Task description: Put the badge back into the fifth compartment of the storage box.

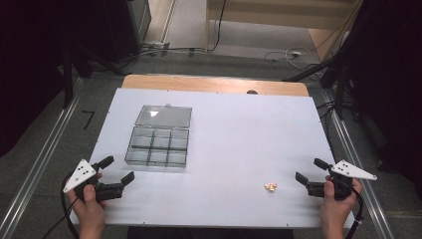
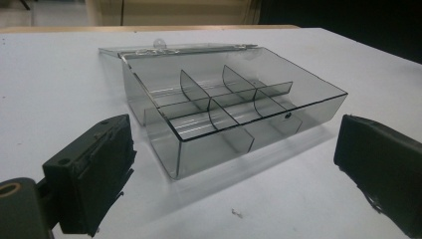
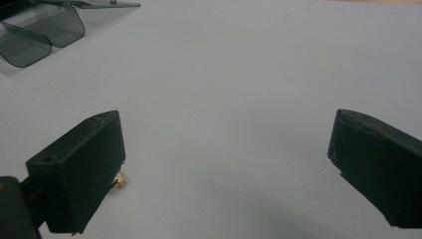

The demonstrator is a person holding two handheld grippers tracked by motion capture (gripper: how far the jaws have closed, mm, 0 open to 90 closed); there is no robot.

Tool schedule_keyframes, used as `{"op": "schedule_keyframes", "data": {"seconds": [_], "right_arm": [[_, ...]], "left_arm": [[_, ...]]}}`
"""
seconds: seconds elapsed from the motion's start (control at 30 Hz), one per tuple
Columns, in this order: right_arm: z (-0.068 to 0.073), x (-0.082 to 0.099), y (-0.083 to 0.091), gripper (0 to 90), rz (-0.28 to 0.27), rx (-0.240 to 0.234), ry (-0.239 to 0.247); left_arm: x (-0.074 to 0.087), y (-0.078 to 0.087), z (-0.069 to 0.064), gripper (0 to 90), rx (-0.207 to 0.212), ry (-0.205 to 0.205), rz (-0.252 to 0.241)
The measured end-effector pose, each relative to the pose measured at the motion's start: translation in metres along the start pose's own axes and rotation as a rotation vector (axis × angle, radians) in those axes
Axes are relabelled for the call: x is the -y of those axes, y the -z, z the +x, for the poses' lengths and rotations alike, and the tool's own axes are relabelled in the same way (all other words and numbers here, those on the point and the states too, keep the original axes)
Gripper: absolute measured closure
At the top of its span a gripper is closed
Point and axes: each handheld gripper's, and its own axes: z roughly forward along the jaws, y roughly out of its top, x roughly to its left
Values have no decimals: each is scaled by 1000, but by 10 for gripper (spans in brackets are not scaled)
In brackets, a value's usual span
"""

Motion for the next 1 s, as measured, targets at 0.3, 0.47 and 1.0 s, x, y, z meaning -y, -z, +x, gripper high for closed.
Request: {"op": "schedule_keyframes", "data": {"seconds": [0.3,0.47,1.0], "right_arm": [[12,-14,4,19,23,-17,18],[24,-25,6,19,19,-60,37],[58,-41,-21,45,243,-186,133]], "left_arm": [[0,-2,-1,29,7,-12,17],[0,-3,-2,29,5,-15,24],[0,-4,-2,29,10,-23,35]]}}
